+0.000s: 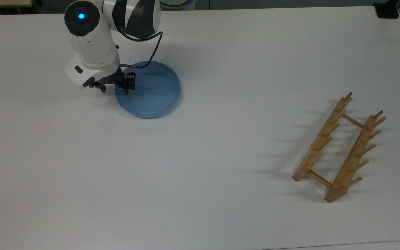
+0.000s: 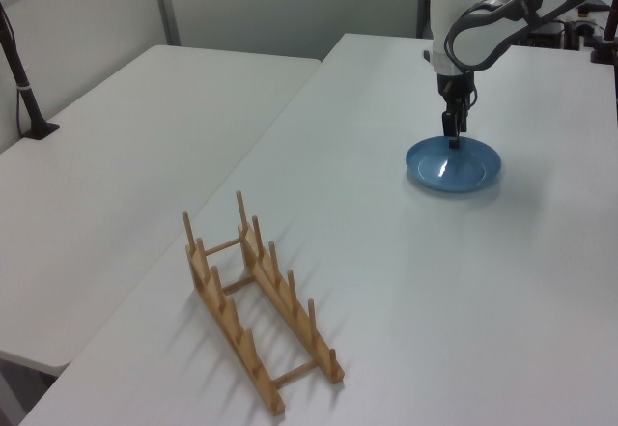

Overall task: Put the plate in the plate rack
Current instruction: 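Lower the gripper onto the plate rim and close on it, then lift the plate by its rim and tilt it upright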

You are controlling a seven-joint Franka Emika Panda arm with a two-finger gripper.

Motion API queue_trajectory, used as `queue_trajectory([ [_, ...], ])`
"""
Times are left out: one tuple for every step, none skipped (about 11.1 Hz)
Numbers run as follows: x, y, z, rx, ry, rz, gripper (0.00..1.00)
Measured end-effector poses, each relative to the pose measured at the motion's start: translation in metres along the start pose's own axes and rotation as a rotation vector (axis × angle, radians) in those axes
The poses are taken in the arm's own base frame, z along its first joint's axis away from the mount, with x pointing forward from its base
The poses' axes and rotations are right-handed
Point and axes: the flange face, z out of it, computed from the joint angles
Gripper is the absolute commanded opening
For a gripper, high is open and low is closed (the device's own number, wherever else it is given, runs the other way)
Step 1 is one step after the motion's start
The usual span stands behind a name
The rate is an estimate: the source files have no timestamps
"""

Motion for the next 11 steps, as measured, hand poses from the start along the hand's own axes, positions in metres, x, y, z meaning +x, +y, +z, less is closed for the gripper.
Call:
queue_trajectory([
  [0.000,-0.001,0.000,0.001,0.001,0.004,0.15],
  [0.001,-0.002,0.000,0.001,0.001,0.004,0.09],
  [0.001,-0.004,0.000,0.001,0.001,0.003,0.02],
  [0.001,-0.006,-0.001,0.000,0.001,0.002,0.00],
  [0.002,-0.008,-0.002,0.001,0.004,0.002,0.00],
  [0.003,-0.008,-0.005,0.001,0.010,0.004,0.00],
  [0.003,-0.008,-0.006,0.002,0.013,0.004,0.00],
  [0.005,-0.008,-0.010,0.001,0.020,0.004,0.00],
  [0.007,-0.007,-0.016,-0.001,0.034,0.005,0.00],
  [0.011,-0.006,-0.028,-0.005,0.056,0.006,0.00],
  [0.015,-0.004,-0.049,-0.010,0.096,0.011,0.00],
])
